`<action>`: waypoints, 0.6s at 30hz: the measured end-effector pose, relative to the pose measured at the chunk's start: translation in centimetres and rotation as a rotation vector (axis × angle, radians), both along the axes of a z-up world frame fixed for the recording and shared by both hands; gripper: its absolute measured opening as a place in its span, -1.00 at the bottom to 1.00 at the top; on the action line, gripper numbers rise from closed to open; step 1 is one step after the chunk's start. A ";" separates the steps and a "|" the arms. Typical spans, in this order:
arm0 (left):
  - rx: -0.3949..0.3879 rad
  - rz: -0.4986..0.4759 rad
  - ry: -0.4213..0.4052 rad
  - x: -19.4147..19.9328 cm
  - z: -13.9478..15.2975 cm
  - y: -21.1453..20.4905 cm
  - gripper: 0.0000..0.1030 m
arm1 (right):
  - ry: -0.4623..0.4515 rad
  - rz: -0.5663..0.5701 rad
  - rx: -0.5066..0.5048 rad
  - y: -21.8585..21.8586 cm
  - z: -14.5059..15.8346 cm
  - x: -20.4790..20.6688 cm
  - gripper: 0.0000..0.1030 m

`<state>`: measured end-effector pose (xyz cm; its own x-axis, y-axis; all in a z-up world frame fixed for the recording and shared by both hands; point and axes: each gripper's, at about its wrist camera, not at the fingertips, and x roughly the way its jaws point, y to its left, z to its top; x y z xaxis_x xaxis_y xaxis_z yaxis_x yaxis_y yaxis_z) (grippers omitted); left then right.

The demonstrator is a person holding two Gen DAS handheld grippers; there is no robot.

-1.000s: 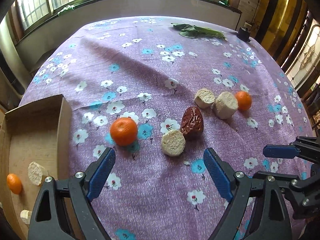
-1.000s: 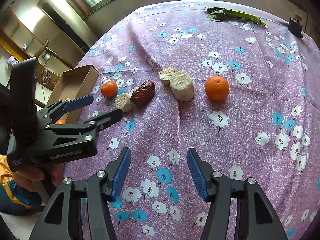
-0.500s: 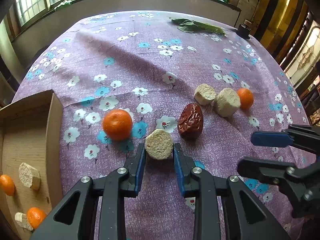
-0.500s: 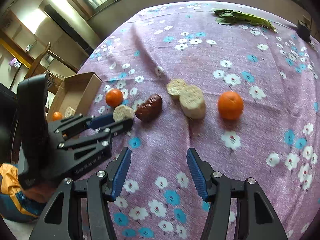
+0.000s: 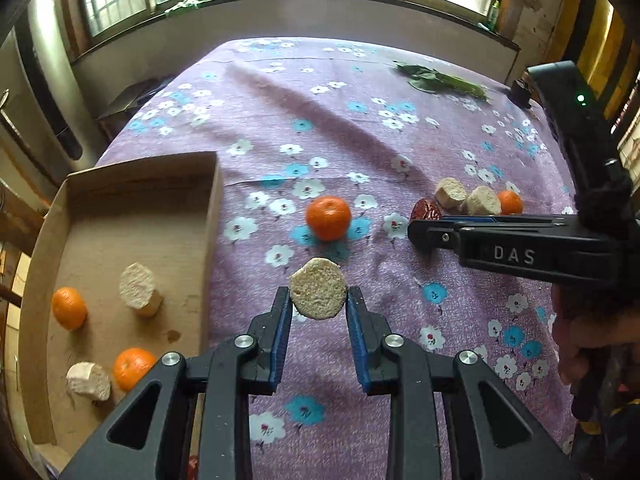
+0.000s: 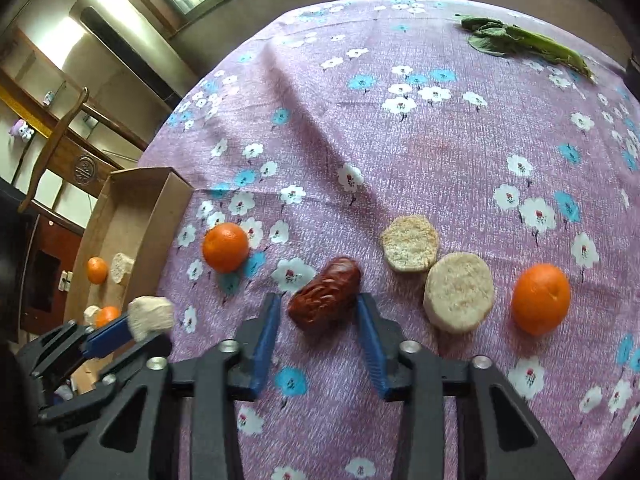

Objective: Organize fruits
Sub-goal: 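Grasp a round rice cake slice with left tool while right tool grasps a date, then carry the slice over the box with left tool while right tool carries the date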

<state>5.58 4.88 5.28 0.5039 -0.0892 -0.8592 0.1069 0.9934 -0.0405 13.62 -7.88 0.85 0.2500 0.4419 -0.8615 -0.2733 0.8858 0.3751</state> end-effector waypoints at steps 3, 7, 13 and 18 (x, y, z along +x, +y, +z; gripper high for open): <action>0.005 0.023 0.005 -0.7 0.2 0.7 -0.49 | 0.001 0.045 -0.020 0.6 0.1 -0.2 -0.28; 0.004 0.052 0.010 -1.4 0.4 1.6 -0.49 | -0.010 0.075 -0.038 0.5 1.0 -1.5 -0.28; 0.015 0.079 0.017 -2.1 0.8 2.5 -0.49 | -0.028 0.092 0.002 0.0 3.1 -4.1 -0.28; 0.021 0.080 0.014 -2.7 0.9 2.9 -0.49 | -0.045 0.106 0.040 0.3 4.5 -6.0 -0.28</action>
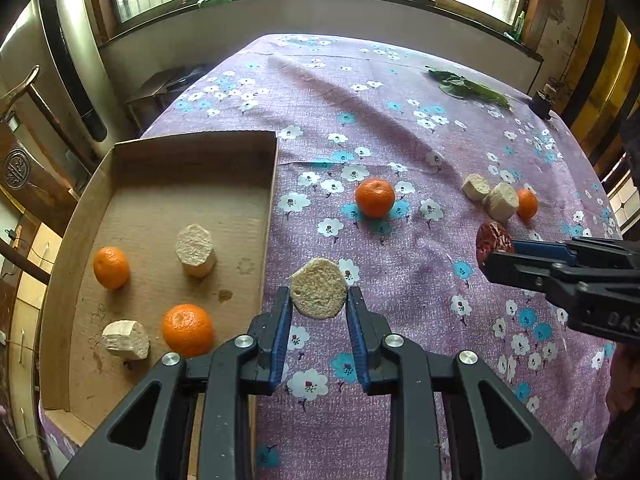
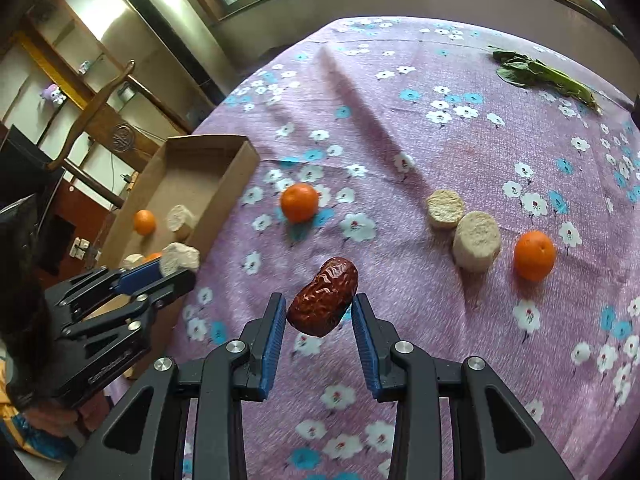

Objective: Organize fruits
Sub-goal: 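Carry the slice over the box with left tool while right tool carries the date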

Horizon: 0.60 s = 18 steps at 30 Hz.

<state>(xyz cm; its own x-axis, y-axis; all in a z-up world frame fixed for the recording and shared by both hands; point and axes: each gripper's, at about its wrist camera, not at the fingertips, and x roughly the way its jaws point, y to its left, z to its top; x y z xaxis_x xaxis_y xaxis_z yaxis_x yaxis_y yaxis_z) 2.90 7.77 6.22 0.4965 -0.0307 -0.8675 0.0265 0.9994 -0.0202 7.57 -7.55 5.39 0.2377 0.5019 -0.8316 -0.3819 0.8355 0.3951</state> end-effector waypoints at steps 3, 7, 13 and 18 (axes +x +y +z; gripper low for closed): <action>0.003 -0.002 -0.008 -0.4 0.3 0.3 -0.49 | -0.002 0.006 0.019 0.6 0.6 -0.9 -0.28; 0.008 0.003 -0.026 -1.0 0.8 1.2 -0.49 | -0.008 0.034 0.046 2.0 1.5 -1.6 -0.28; 0.011 0.039 -0.040 -2.0 1.4 3.6 -0.49 | -0.024 0.092 0.053 5.1 2.4 -2.4 -0.46; 0.005 0.077 -0.037 -2.5 1.3 5.7 -0.48 | -0.022 0.106 0.006 6.8 1.6 -2.3 -0.46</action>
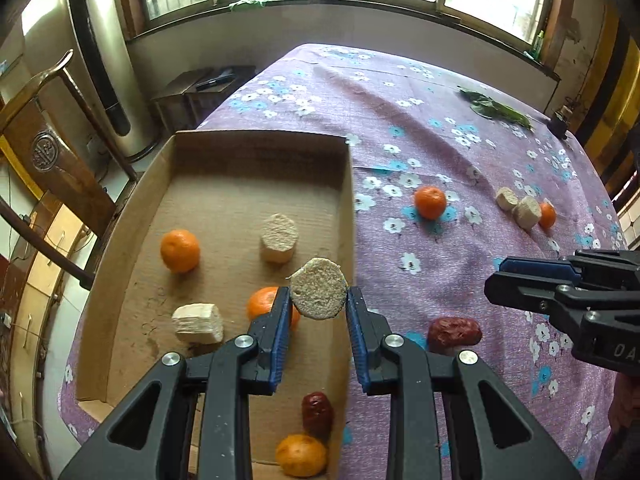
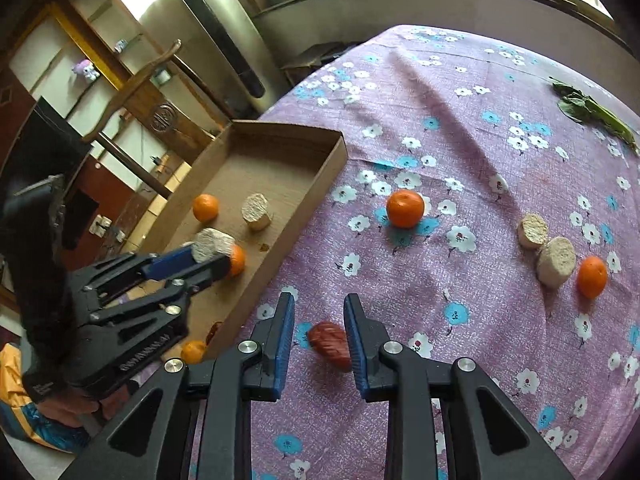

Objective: Organize fruits
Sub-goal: 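Carry the slice over the box with left tool while right tool carries the date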

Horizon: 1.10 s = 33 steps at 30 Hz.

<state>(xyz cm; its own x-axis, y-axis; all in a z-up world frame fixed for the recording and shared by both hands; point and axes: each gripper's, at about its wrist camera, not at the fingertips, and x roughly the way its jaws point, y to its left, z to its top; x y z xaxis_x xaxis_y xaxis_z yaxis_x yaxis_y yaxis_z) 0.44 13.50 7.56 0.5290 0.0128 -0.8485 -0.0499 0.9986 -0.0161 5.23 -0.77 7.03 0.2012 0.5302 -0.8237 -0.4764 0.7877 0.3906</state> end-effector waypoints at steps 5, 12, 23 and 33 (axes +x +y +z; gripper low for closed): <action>-0.009 0.023 0.004 -0.5 -0.3 1.7 -0.48 | 0.016 0.020 -0.082 0.1 -1.4 -0.7 -0.45; -0.012 0.034 0.012 -0.7 -0.4 2.8 -0.48 | 0.037 0.052 -0.098 0.5 -3.0 -2.9 0.33; -0.011 0.088 0.018 -1.8 0.1 5.6 -0.48 | 0.053 0.125 -0.175 2.9 -5.6 -3.3 -0.37; -0.022 0.178 0.049 -3.4 -0.3 9.4 -0.48 | 0.055 0.122 -0.034 2.8 -2.5 -1.4 -0.38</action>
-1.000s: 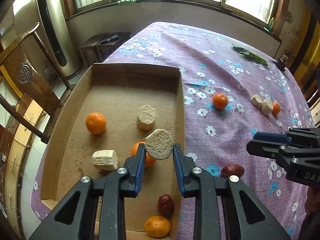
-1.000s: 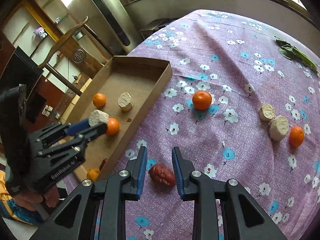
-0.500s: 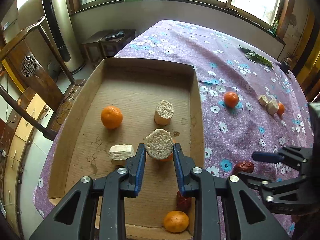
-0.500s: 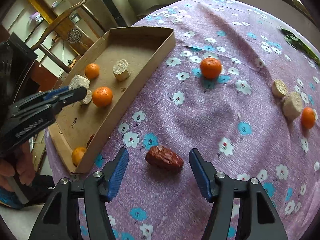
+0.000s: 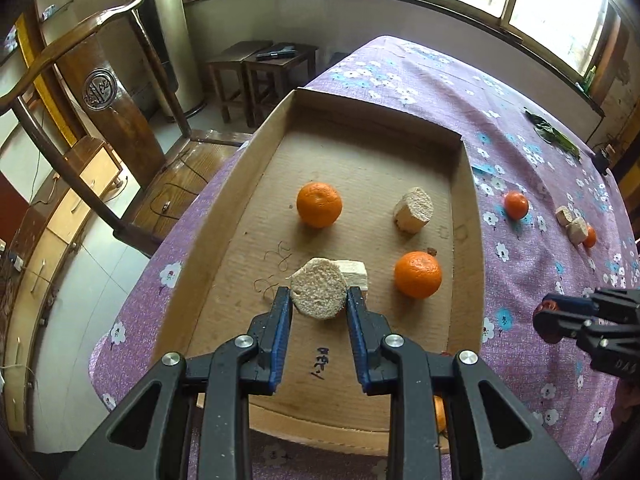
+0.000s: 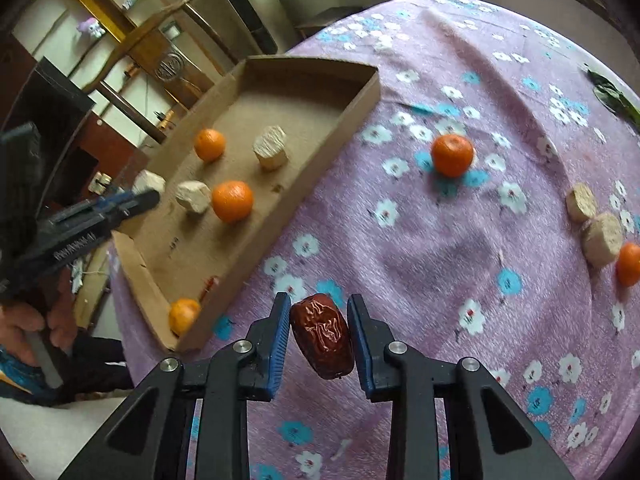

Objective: Organize fruits
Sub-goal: 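Carry the slice over the box with left tool while right tool carries the date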

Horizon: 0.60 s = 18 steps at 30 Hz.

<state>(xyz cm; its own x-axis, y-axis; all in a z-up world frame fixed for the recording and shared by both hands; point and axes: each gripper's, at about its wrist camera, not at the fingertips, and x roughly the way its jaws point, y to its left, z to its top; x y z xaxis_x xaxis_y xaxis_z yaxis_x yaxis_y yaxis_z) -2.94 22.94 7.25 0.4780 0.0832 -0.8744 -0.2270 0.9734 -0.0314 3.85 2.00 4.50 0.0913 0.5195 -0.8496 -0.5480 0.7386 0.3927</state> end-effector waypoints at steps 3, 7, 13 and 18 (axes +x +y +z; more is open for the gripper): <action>-0.004 0.001 0.001 -0.1 0.0 0.2 -0.48 | -0.012 0.020 0.027 1.5 1.0 0.4 -0.38; -0.006 0.009 0.001 -0.4 0.1 0.5 -0.48 | -0.026 0.052 0.051 3.4 1.9 1.0 -0.38; -0.010 0.035 0.012 -0.8 -0.2 1.2 -0.48 | -0.034 0.095 0.057 6.0 2.1 1.9 -0.38; -0.014 0.054 0.023 -0.9 -0.7 1.5 -0.48 | -0.037 0.134 0.056 8.1 2.3 2.7 -0.38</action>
<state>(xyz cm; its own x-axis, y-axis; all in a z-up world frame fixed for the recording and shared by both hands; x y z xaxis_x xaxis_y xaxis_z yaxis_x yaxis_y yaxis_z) -3.84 24.41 6.56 0.4527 0.0963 -0.8865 -0.2797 0.9593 -0.0386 6.56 10.12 6.82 0.0481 0.5760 -0.8160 -0.6551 0.6349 0.4095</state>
